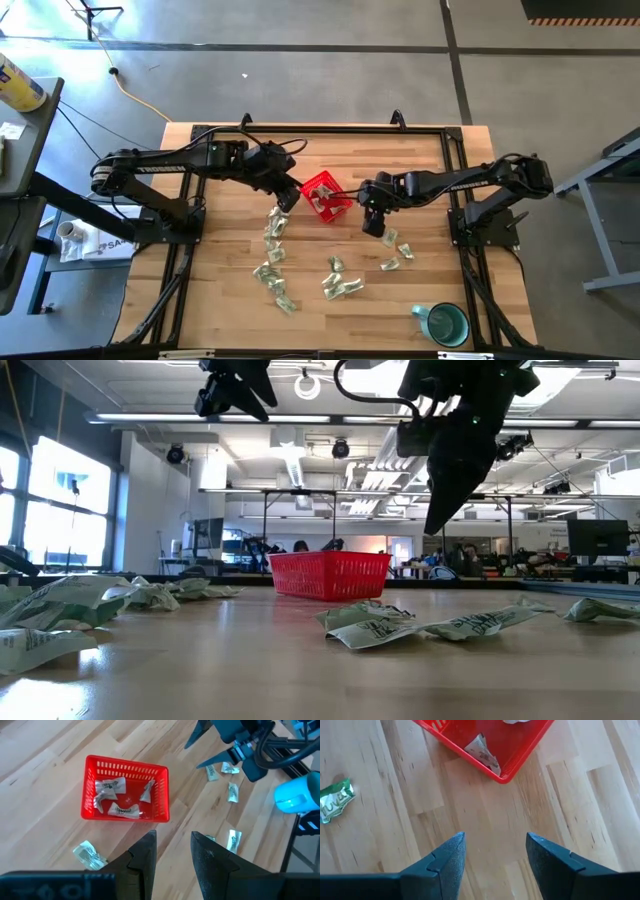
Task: Pick and place Stevia / Truvia into bins
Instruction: Put the stevia packet into the red basket
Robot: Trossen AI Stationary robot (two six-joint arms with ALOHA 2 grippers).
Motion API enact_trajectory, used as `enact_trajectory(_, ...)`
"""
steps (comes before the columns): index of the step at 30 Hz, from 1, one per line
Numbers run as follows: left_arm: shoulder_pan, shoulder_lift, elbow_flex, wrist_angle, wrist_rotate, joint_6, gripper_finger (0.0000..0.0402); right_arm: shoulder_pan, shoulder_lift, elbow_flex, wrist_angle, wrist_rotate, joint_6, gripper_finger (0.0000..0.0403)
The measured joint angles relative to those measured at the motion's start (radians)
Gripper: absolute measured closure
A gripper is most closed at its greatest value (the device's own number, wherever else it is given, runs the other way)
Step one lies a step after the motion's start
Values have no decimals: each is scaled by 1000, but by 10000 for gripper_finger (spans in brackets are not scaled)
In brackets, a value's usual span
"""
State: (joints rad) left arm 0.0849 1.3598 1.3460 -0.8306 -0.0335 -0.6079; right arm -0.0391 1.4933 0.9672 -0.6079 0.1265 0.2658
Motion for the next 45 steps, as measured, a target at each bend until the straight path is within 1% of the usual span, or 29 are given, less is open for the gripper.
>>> enact_trajectory(3, 0, 0, 0, 0, 25, -2, 247, -4, 0, 0, 17, 7, -15, 202)
enact_trajectory(7, 0, 0, 0, 0, 25, 3, 247, -33, 0, 0, 66, -8, -71, 202)
enact_trajectory(15, 0, 0, 0, -8, 25, 37, 247, -142, 23, 0, 158, -46, -218, 199)
enact_trajectory(18, 0, 0, 0, -12, 25, 37, 247, -164, 52, 0, 150, -86, -199, 197)
enact_trajectory(22, 0, 0, 0, -24, 25, 36, 247, -159, 82, 0, 123, -127, -164, 199)
enact_trajectory(27, 0, 0, 0, -52, 25, 36, 247, -148, 107, 0, 125, -128, -167, 203)
enact_trajectory(35, 0, 0, 0, -45, 25, 46, 247, -129, 111, 0, 131, -129, -66, 203)
enact_trajectory(45, 0, 0, 0, -30, 26, 50, 247, -87, 111, 0, 132, -108, -67, 208)
